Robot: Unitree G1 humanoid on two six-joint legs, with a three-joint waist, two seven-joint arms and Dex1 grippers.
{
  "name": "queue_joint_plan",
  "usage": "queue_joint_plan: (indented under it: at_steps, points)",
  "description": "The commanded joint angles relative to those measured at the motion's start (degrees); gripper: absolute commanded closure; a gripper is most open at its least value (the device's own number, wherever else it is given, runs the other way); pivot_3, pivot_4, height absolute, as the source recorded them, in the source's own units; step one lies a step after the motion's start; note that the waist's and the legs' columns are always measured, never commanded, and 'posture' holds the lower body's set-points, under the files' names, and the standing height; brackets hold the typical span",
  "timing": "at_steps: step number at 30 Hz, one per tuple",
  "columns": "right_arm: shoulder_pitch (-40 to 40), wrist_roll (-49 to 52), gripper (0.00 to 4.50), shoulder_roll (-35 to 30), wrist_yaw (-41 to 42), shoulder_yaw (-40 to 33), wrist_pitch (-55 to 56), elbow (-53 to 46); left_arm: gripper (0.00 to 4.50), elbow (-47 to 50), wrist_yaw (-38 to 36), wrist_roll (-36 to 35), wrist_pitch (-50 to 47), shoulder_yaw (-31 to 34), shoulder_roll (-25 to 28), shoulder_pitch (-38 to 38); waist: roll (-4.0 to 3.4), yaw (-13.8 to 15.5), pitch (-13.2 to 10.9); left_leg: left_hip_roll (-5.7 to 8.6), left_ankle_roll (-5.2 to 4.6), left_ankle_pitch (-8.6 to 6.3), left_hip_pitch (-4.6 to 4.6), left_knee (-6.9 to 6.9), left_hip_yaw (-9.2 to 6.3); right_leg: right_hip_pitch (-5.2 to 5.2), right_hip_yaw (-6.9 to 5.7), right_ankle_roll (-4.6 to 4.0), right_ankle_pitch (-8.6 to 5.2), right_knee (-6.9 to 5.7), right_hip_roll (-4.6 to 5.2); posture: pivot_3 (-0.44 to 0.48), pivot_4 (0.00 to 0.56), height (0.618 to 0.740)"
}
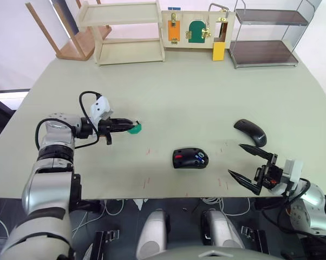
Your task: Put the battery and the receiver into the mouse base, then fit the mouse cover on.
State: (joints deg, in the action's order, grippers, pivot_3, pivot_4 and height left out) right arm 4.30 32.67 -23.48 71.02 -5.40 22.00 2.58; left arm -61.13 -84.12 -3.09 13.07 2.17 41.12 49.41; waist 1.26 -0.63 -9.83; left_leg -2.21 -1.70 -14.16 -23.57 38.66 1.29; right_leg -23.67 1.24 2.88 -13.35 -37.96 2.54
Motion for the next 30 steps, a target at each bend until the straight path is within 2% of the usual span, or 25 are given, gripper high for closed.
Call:
queue_joint_plan:
  at_steps: [1,8,15,22,26,30]
  points:
    - [-0.8,-0.8,0.00,-0.1,-2.4,0.3,-2.0,-1.9,4.36,6.1,-2.5,-2.2,0.5,0.3,0.5,-0.4,0.00,0.0,0.0,0.00,0.00,0.00,0.00,0.00,0.00,0.00,0.00,0.00,0.00,0.00,0.00,0.000,0.150,0.740]
    - [0.3,-3.3,0.00,-2.9,-11.0,2.9,-15.3,-9.9,4.36,22.2,-4.8,-5.6,-3.2,-1.9,-1.6,-3.8,0.00,0.2,0.0,0.00,0.00,0.00,-0.03,0.02,-0.01,-0.01,0.00,0.00,0.00,-0.02,0.02,0.000,0.150,0.740]
    - [-0.2,3.0,0.00,-6.8,-19.9,4.3,-35.9,-24.5,4.36,34.6,-5.6,-8.8,-8.2,-4.5,-3.0,-6.3,0.00,0.0,0.0,-0.01,0.00,0.00,-0.06,0.07,-0.03,-0.01,-0.01,0.00,0.00,-0.03,0.01,0.000,0.150,0.740]
    - [-9.5,15.7,0.00,-9.8,-32.2,3.7,-60.7,-31.4,4.36,39.6,-6.2,-10.3,-8.8,-7.3,-4.2,-7.6,0.00,0.0,0.0,-0.01,0.00,0.00,-0.09,0.21,-0.05,-0.01,-0.01,-0.01,0.01,-0.04,0.00,0.000,0.150,0.740]
    - [-14.7,19.4,0.00,-9.6,-37.1,3.1,-67.5,-32.1,4.36,42.2,-6.6,-10.9,-8.8,-8.5,-3.9,-8.8,0.01,0.0,0.0,-0.01,-0.01,0.00,-0.14,0.22,-0.06,-0.01,-0.02,-0.01,0.01,-0.01,0.01,0.000,0.150,0.740]
    - [-19.3,28.2,0.00,-8.8,-42.7,1.4,-76.3,-31.0,4.36,45.6,-6.1,-11.8,-9.7,-9.2,-3.6,-9.5,0.01,0.1,0.0,-0.01,-0.01,0.00,-0.21,0.22,-0.14,-0.02,-0.11,-0.01,0.00,0.03,0.01,0.000,0.150,0.740]
